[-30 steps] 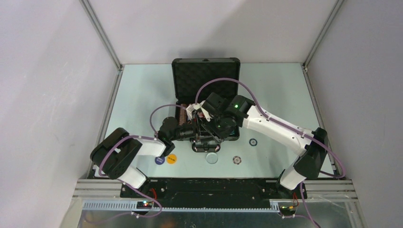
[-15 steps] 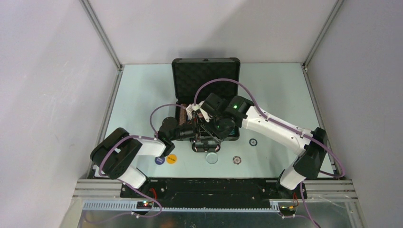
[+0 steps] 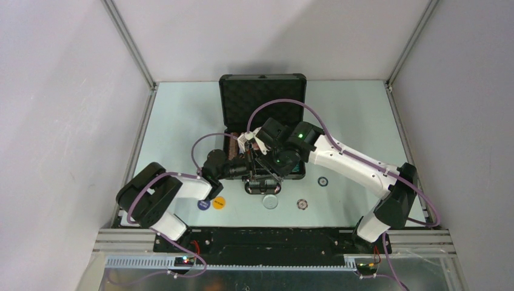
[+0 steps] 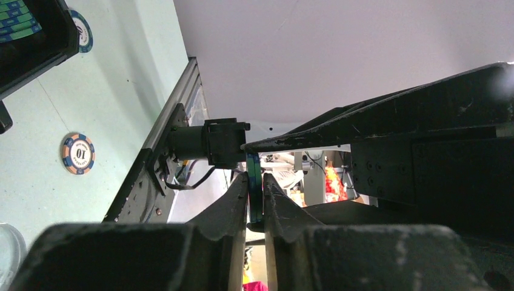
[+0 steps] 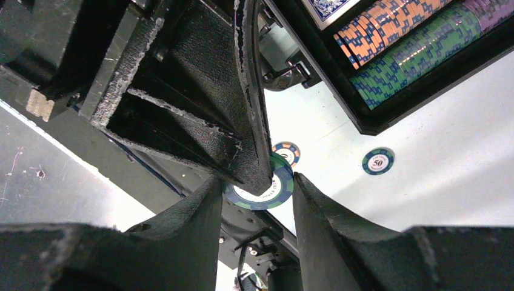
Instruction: Pack up texas hold em set
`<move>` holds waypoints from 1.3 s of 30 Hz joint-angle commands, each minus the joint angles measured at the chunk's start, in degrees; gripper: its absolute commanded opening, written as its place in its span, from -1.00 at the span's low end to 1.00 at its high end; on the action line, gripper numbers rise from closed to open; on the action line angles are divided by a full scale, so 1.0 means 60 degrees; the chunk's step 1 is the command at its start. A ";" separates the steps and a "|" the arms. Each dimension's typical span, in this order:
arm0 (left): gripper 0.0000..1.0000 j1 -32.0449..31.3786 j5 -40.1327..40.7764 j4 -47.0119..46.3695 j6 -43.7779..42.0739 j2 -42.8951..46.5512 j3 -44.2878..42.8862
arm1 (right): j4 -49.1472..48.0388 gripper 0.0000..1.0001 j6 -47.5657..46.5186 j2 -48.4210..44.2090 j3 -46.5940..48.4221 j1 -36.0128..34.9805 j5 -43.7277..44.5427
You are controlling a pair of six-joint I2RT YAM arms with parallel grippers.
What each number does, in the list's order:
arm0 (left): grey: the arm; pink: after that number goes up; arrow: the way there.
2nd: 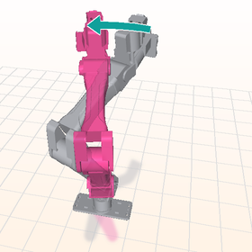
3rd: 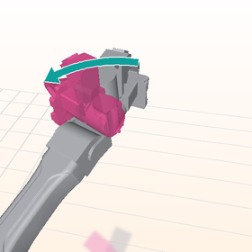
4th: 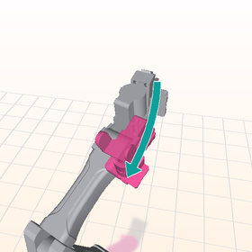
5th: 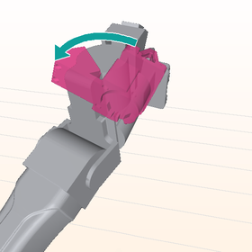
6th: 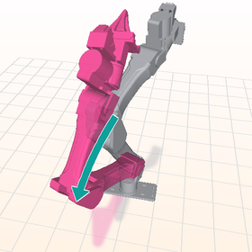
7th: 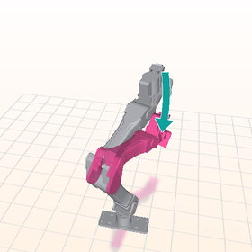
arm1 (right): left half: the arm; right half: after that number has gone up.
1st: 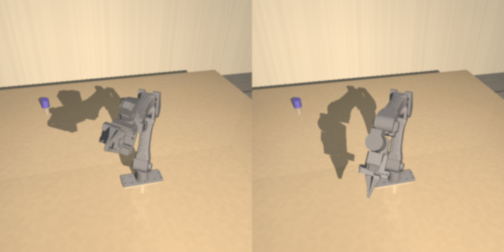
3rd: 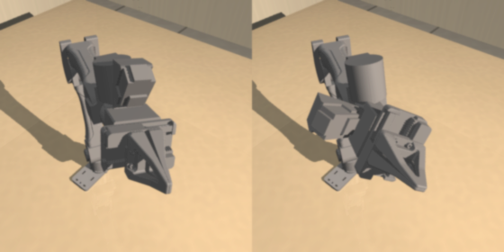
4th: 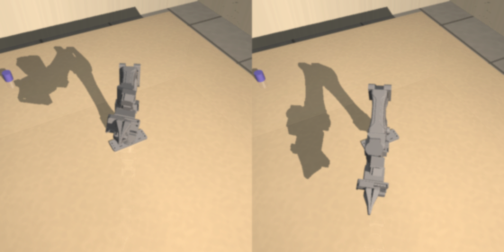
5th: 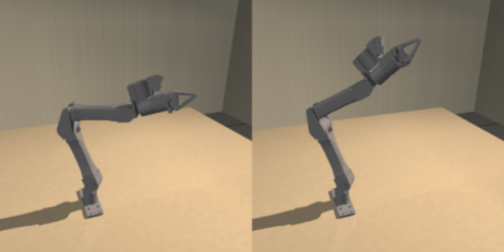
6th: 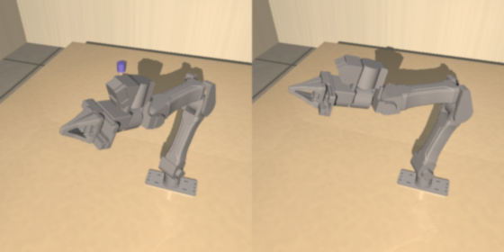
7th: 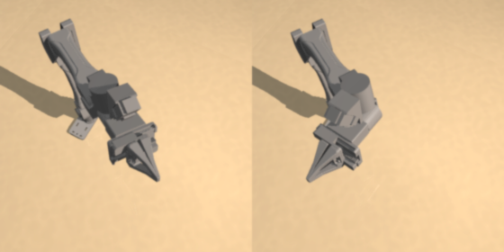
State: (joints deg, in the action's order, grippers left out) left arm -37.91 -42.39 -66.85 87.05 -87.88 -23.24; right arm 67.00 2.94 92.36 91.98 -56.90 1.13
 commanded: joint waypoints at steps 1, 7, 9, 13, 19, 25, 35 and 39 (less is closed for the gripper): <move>-0.68 -0.0163 -0.0489 -0.0910 0.0094 -0.0022 0.0057 | -0.0573 -0.31 -0.0150 0.0039 0.0416 -0.0009 0.0292; -0.96 -0.0171 -0.0473 -0.1039 0.0165 -0.0045 0.0095 | -0.0561 -0.31 -0.0157 0.0038 0.0423 -0.0010 0.0295; -0.99 -0.0176 -0.0467 -0.1094 0.0182 -0.0066 0.0095 | -0.0558 -0.31 -0.0155 0.0036 0.0429 -0.0016 0.0296; -1.00 -0.0177 -0.0450 -0.1126 0.0196 -0.0057 0.0108 | -0.0569 -0.31 -0.0146 0.0028 0.0418 -0.0025 0.0270; -1.00 -0.0171 -0.0352 -0.1142 0.0171 -0.0032 0.0106 | -0.0580 -0.21 -0.0110 -0.0030 0.0362 -0.0023 0.0263; -1.00 -0.0176 -0.0333 -0.1140 0.0177 -0.0005 0.0095 | -0.0645 -0.05 -0.0089 -0.0076 0.0371 -0.0025 0.0281; -1.00 -0.0176 -0.0339 -0.1163 0.0170 -0.0021 0.0105 | -0.0812 0.27 -0.0095 -0.0334 0.0241 -0.0024 0.0306; -1.00 -0.0180 -0.0339 -0.1151 0.0156 -0.0049 0.0120 | -0.0892 0.43 -0.0027 -0.0487 0.0240 -0.0019 0.0360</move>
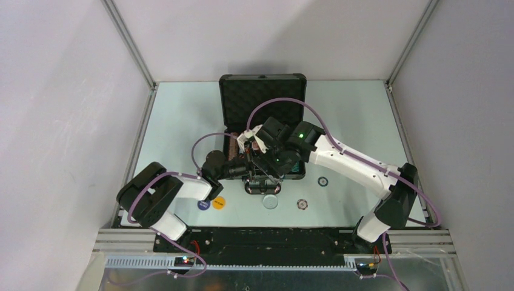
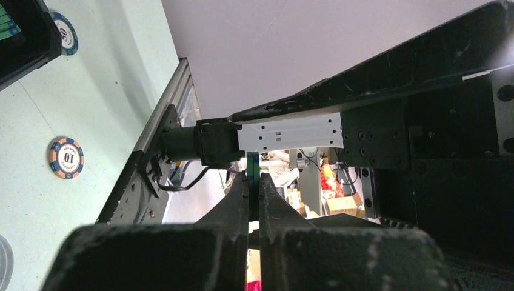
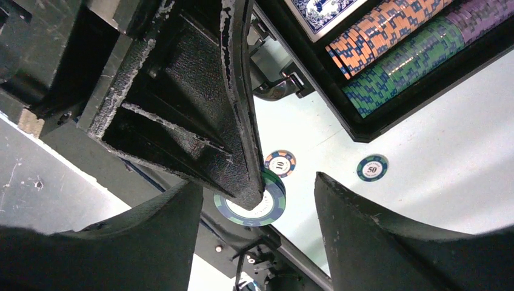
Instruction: Pack up texas hold em set
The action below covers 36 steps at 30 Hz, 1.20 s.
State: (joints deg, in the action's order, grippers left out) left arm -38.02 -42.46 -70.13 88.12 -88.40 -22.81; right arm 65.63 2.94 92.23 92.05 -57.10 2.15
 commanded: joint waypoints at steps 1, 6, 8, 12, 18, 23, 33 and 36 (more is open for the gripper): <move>-1.00 -0.0150 -0.0330 -0.0610 -0.0023 0.0025 0.0049 | -0.0752 0.48 -0.0008 -0.0570 0.0229 0.0029 0.0108; -1.00 -0.0154 -0.0273 -0.0619 -0.0050 0.0011 0.0078 | -0.1166 0.57 0.0112 -0.1121 0.0361 0.0074 -0.0250; -1.00 -0.0155 -0.0253 -0.0617 -0.0065 0.0023 0.0073 | -0.1322 0.59 0.0223 -0.1376 0.0392 0.0146 -0.0541; -1.00 -0.0162 -0.0191 -0.0627 -0.0096 0.0009 0.0059 | -0.1857 0.61 0.0618 -0.2121 0.0135 0.0407 -0.0884; -1.00 -0.0154 0.0011 -0.0603 -0.0216 0.0016 0.0109 | -0.3159 0.61 0.1964 -0.3656 -0.0903 0.1529 -0.1550; -1.00 -0.0149 0.0128 -0.0303 -0.0513 -0.0046 -0.0010 | -0.3205 0.59 0.2922 -0.4103 -0.1973 0.3065 -0.1811; -1.00 -0.0149 0.1319 0.5852 -0.4238 0.1585 -0.1206 | -0.3504 0.57 0.3043 -0.5056 -0.3620 0.3873 -0.2142; -1.00 -0.0152 0.1690 0.7266 -0.5516 0.2014 -0.1864 | -0.3627 0.57 0.3092 -0.5272 -0.4091 0.3975 -0.2145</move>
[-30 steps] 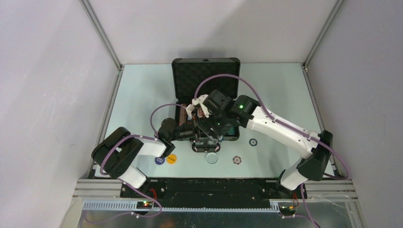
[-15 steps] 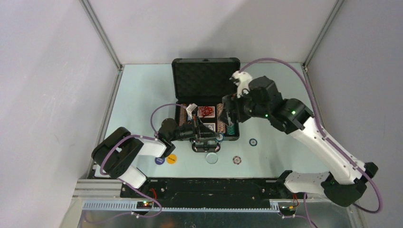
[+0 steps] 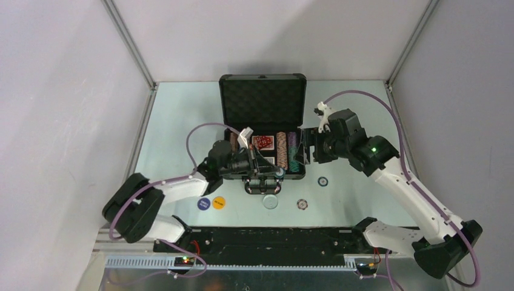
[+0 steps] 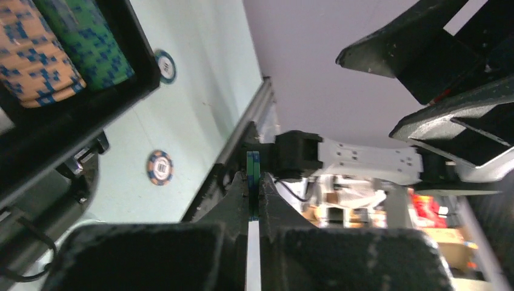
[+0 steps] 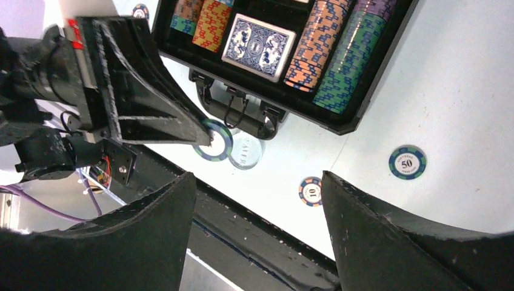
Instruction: Pack up texas hold em set
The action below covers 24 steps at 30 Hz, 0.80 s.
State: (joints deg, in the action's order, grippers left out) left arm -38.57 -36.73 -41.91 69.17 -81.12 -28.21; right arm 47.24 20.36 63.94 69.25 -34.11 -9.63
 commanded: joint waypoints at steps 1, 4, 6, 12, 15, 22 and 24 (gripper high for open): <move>-1.00 -0.0061 0.0983 0.3309 -0.2629 0.0855 -0.1120 | -0.0637 0.57 0.0249 -0.0676 -0.0380 0.0160 -0.0067; -1.00 -0.0054 0.1666 0.4937 -0.4228 0.1090 -0.1896 | -0.0673 0.57 0.0463 -0.0891 -0.0773 0.0403 0.0175; -1.00 -0.0053 0.2654 0.6083 -0.5188 0.1255 -0.2322 | -0.0655 0.57 0.0646 -0.1059 -0.0968 0.0637 0.0210; -1.00 -0.0047 0.3907 0.7886 -0.7255 0.1788 -0.2894 | -0.0767 0.57 0.0733 -0.1582 -0.1562 0.1109 -0.0187; -1.00 -0.0047 0.4231 0.7906 -0.8069 0.2401 -0.2817 | -0.0833 0.57 0.0775 -0.1734 -0.1765 0.1165 -0.0313; -1.00 -0.0033 0.5602 0.9003 -0.9628 0.3566 -0.3058 | -0.1121 0.57 0.0739 -0.1927 -0.2277 0.1188 -0.0624; -1.00 -0.0016 0.5711 0.9145 -1.0146 0.3851 -0.3057 | -0.1209 0.57 0.0725 -0.1958 -0.2390 0.1195 -0.0738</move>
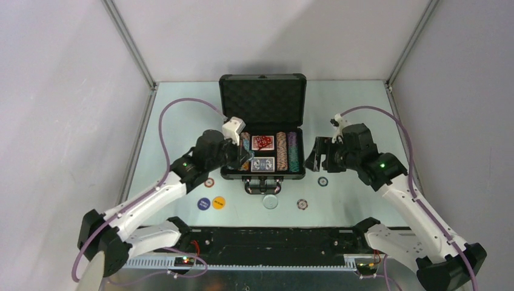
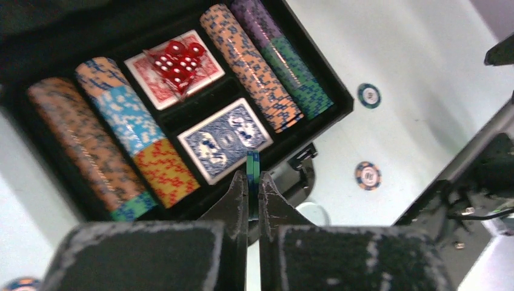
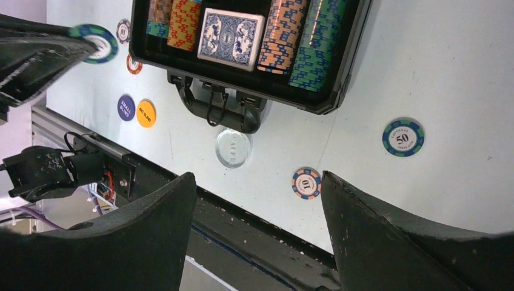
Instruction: Pack up texas hold em set
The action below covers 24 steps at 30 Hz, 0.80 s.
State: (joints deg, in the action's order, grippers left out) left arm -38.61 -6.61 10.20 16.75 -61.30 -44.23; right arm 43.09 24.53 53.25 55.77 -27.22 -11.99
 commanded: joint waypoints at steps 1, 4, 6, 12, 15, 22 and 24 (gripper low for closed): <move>-1.00 0.0001 0.0908 0.0523 -0.1784 0.0650 -0.0384 | -0.0561 0.57 0.0028 -0.0212 -0.0224 0.0042 -0.0415; -1.00 -0.0005 0.1036 0.0817 -0.3217 0.1197 -0.0313 | -0.0748 0.57 0.0041 -0.0304 -0.0423 0.0042 -0.0573; -1.00 0.0069 0.1068 0.0974 -0.3995 0.1519 -0.0220 | -0.0820 0.57 0.0031 -0.0374 -0.0559 0.0040 -0.0667; -1.00 0.1021 -0.0519 0.1806 -0.6673 0.1987 0.0003 | -0.0949 0.57 -0.0020 -0.0533 -0.0819 0.0064 -0.0916; -1.00 0.1324 -0.0895 0.2342 -0.7741 0.1956 0.0057 | -0.0962 0.57 -0.0044 -0.0541 -0.0829 0.0074 -0.1057; -1.00 0.2164 -0.1836 0.3637 -0.9562 0.1154 -0.0465 | -0.0924 0.57 -0.0107 -0.0502 -0.0832 0.0083 -0.1292; -1.00 0.2277 -0.1909 0.3972 -1.0152 0.0961 -0.0556 | -0.0894 0.57 -0.0154 -0.0494 -0.0836 0.0084 -0.1246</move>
State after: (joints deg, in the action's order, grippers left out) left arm -26.65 -13.96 28.75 -34.02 -53.84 -44.51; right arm 39.03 24.45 50.98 50.57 -26.89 -18.50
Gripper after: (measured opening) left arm 0.024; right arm 0.786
